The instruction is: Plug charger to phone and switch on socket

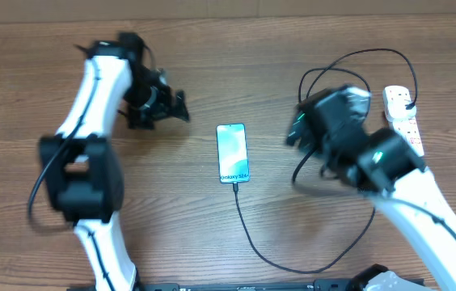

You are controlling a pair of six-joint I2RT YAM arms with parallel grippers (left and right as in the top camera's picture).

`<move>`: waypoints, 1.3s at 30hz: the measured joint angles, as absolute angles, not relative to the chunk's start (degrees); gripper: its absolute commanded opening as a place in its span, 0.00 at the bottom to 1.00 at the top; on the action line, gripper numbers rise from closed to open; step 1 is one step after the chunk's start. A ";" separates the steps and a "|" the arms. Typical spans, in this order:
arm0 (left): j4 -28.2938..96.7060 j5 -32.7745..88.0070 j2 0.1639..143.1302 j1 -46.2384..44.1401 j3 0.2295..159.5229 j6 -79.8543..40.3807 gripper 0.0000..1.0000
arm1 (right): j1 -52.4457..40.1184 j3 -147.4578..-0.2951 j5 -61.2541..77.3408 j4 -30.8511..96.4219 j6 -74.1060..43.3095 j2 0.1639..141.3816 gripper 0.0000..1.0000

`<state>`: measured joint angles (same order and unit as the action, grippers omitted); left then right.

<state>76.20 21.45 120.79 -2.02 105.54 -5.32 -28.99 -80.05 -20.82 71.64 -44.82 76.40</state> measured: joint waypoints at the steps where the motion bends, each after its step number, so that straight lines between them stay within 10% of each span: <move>1: 76.53 20.56 116.64 -1.30 105.62 -5.32 1.00 | -24.01 -80.05 -19.92 72.58 -45.15 77.58 0.87; 10: 84.07 10.09 70.74 -1.15 109.06 -5.30 1.00 | 12.21 -80.09 -6.98 66.37 -37.67 87.90 0.04; 39: 90.48 2.07 34.20 -1.15 108.55 -5.32 1.00 | 24.38 -97.47 -0.40 61.71 -31.92 121.51 0.04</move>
